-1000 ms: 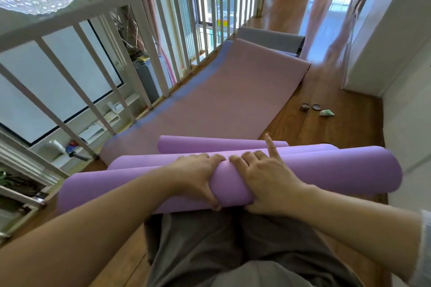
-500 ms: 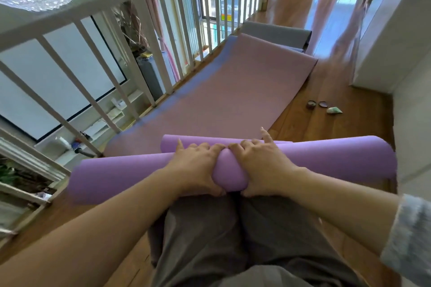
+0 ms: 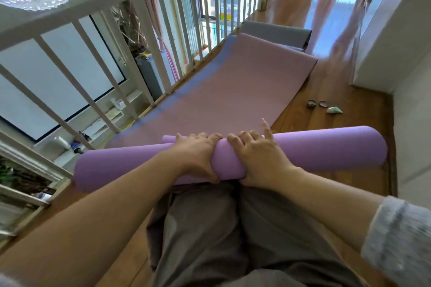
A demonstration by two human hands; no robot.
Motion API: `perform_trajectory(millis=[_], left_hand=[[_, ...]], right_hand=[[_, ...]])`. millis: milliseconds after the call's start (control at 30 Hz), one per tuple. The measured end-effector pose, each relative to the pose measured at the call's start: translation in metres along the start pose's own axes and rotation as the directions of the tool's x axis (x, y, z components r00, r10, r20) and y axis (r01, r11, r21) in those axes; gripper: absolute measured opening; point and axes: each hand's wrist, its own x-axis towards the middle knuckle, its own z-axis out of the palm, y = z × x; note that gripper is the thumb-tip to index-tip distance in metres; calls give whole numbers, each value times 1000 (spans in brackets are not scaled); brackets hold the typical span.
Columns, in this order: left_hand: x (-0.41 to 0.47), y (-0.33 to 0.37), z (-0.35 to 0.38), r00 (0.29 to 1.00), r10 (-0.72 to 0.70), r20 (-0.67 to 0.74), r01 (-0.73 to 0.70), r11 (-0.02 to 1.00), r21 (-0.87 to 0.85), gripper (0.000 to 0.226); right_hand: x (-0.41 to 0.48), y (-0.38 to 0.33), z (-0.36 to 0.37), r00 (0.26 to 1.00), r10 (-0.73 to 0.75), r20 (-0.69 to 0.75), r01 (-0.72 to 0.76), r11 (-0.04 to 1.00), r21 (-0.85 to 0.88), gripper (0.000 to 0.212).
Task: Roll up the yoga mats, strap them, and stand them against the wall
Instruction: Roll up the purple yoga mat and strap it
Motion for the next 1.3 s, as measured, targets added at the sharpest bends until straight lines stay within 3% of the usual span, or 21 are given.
perform_trajectory(millis=[133, 233, 400, 500, 733, 867, 1000, 1067, 1200, 1300], left_hand=[[-17, 15, 24, 977, -58, -205, 98, 976, 192, 101], [-20, 15, 29, 959, -46, -278, 91, 984, 151, 97], [-42, 24, -9, 957, 1, -289, 34, 993, 117, 96], [-70, 36, -17, 963, 42, -264, 10, 981, 194, 98], [-83, 56, 18, 991, 108, -75, -87, 966, 242, 103], [-65, 44, 9, 987, 162, -12, -159, 977, 139, 101], [-46, 29, -3, 975, 187, 122, -181, 982, -54, 98], [-43, 25, -3, 981, 166, 103, -161, 985, -61, 97], [-50, 39, 12, 993, 107, -45, -98, 979, 179, 109], [-44, 38, 15, 990, 106, -91, -89, 981, 173, 110]], right_hand=[[9, 9, -8, 998, -49, 41, 48, 999, 16, 85], [10, 10, -16, 993, -75, 87, 75, 997, -2, 80], [-5, 19, -66, 985, -126, 117, 130, 991, -27, 75], [-31, 15, -84, 977, -162, 139, 165, 986, -8, 74], [-71, -11, -41, 959, -123, 256, 97, 989, 113, 86], [-80, -13, -39, 969, -100, 226, 98, 995, 21, 104], [-74, -19, -35, 968, -82, 235, 87, 996, -14, 108], [-61, -15, -34, 967, -70, 246, 57, 997, 60, 106], [-34, 5, -35, 950, -87, 299, 8, 966, 258, 97], [-26, 11, -37, 936, -108, 334, 22, 968, 252, 102]])
